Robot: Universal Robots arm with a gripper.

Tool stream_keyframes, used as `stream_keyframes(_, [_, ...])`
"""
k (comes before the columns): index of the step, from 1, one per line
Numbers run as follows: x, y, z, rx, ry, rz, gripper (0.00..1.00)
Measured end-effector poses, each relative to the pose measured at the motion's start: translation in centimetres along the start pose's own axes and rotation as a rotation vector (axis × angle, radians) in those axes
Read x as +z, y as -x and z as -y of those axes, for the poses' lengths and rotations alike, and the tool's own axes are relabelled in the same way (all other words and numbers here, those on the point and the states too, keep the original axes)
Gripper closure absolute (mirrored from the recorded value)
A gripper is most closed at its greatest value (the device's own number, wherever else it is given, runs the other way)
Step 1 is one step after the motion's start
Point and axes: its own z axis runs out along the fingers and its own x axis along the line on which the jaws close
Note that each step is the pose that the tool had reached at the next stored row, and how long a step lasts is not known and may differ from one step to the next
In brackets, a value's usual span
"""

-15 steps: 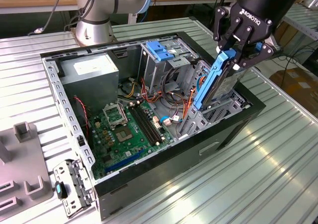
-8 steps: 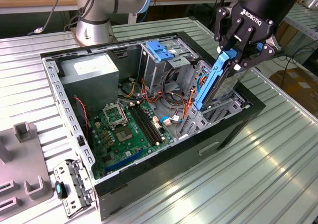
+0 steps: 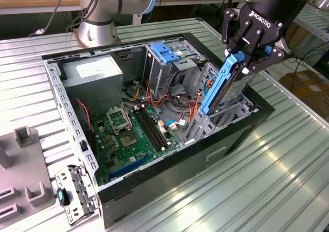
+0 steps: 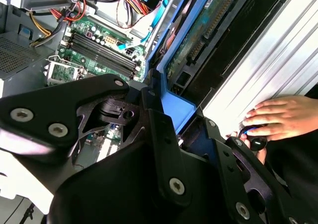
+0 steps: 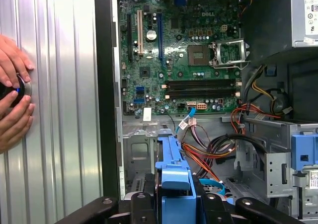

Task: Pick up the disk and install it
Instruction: 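Insert the disk into the insertion slot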

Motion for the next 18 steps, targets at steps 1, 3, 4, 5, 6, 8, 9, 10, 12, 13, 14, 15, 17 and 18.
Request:
stream_keyframes(1, [-0.01, 0.0, 0.0, 0.0, 0.0, -0.0002, 0.63])
stream_keyframes(3, [-0.01, -0.01, 0.0, 0.0, 0.0, -0.0001, 0.63])
stream_keyframes(4, [0.0, -0.01, 0.0, 0.0, 0.0, -0.0002, 0.63])
stream_keyframes(5, [0.03, -0.02, 0.0, 0.0, 0.0, -0.0002, 0.63])
stream_keyframes(6, [0.07, -0.02, 0.0, 0.0, 0.0, 0.0002, 0.63])
stream_keyframes(8, [0.16, -0.03, 0.0, 0.0, 0.0001, 0.0002, 0.63])
stream_keyframes(9, [0.19, -0.04, 0.0, 0.0, 0.0, 0.0002, 0.63])
stream_keyframes(10, [0.22, -0.05, 0.0, 0.0, 0.0001, 0.0003, 0.63])
stream_keyframes(12, [0.31, -0.06, 0.0, 0.0, 0.0, 0.0002, 0.63])
stream_keyframes(13, [0.35, -0.07, 0.0, 0.0, 0.0001, 0.0002, 0.63])
stream_keyframes(14, [0.38, -0.07, 0.0, 0.0, 0.0, 0.0002, 0.63])
stream_keyframes(15, [0.42, -0.07, 0.0, 0.0, 0.0, 0.0001, 0.63])
stream_keyframes(17, [0.49, -0.08, 0.0, 0.0, 0.0, 0.0002, 0.63])
stream_keyframes(18, [0.51, -0.08, 0.0, 0.0, 0.0, 0.0002, 0.63])
